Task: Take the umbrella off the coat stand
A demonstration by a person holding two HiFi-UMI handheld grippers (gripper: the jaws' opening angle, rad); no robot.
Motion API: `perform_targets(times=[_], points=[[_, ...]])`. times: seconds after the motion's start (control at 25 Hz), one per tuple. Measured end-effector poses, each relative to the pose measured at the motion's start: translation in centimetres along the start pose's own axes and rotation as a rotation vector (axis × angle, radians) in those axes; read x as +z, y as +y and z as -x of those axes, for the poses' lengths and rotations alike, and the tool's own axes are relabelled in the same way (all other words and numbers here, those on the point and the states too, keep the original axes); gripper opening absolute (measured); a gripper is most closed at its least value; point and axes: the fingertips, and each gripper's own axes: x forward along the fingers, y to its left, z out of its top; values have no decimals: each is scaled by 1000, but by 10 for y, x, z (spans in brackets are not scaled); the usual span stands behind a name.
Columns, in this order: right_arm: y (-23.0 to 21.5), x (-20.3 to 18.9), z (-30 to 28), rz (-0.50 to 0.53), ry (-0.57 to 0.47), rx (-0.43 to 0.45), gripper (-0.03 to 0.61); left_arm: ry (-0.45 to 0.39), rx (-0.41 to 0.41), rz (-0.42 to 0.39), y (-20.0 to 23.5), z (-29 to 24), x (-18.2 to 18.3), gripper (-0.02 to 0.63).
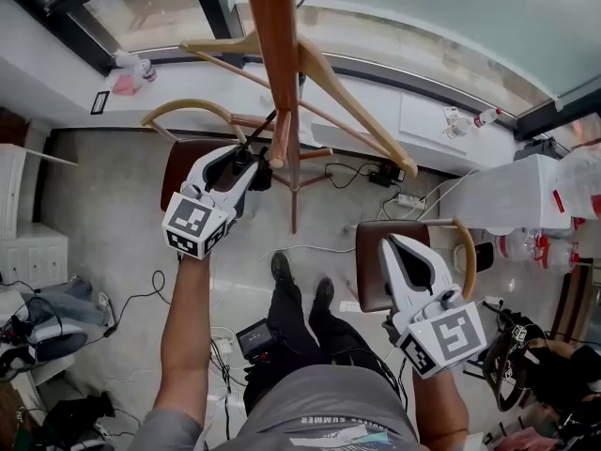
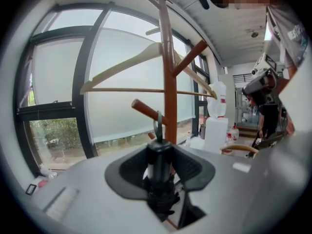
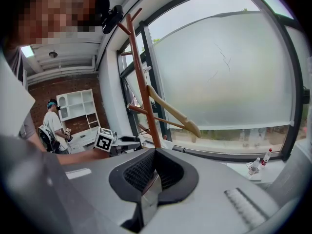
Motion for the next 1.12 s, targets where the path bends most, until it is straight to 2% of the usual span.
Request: perform_targets(times=[0.72, 1.12], points=[[14, 36, 18, 32, -60, 28, 0, -35, 133, 8, 39, 63, 56, 152], [21, 63, 33, 51, -118, 39, 1, -47, 169, -22, 37, 104, 90, 152]])
